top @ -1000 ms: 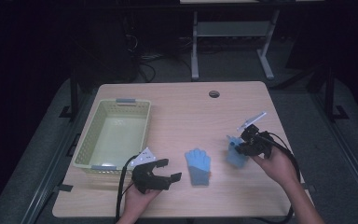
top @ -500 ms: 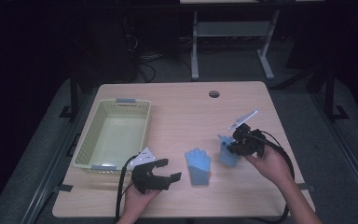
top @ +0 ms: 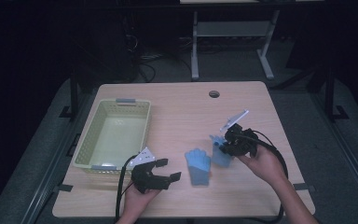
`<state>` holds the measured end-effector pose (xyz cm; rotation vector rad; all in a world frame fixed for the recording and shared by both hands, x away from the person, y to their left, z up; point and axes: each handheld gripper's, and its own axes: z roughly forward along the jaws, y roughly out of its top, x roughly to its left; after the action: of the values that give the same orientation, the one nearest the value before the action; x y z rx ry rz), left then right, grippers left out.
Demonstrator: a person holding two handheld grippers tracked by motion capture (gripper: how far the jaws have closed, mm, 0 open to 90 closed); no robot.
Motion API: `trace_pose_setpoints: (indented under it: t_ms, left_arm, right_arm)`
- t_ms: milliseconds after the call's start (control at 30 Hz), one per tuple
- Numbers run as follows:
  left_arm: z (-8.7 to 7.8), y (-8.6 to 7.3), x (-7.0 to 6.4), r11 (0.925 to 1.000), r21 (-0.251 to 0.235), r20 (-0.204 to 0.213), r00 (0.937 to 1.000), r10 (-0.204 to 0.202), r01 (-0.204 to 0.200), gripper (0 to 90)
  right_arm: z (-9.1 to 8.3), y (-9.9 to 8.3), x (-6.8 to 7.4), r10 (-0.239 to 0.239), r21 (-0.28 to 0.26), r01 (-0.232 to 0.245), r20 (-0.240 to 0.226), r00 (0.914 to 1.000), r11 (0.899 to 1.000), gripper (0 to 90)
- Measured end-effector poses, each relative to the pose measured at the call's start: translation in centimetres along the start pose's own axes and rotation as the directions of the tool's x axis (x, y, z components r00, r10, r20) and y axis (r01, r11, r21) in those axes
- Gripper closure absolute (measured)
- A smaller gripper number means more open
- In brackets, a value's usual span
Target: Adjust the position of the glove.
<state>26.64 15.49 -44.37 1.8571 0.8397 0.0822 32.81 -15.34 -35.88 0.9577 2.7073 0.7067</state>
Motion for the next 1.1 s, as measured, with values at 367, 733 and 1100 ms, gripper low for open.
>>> trace_pose_setpoints:
  t_ms: [367,733,1100]
  left_arm:
    - [-0.1,0.0,0.0,1.0000,0.000,-0.004,1.0000,0.006,-0.006,19.2]
    - [-0.2,0.1,0.0,1.0000,-0.001,-0.005,1.0000,0.003,-0.003,19.2]
    - [-0.4,0.2,0.0,0.9998,-0.018,-0.002,1.0000,0.010,-0.010,19.2]
  right_arm:
    - [0.8,0.8,1.2,-0.048,-0.004,0.048,-0.021,0.9986,0.999,79.5]
    - [1.9,2.0,2.6,-0.088,-0.013,0.088,-0.073,0.9934,0.996,79.3]
    - [3.8,2.5,3.6,-0.129,0.022,0.133,-0.139,0.9818,0.991,78.5]
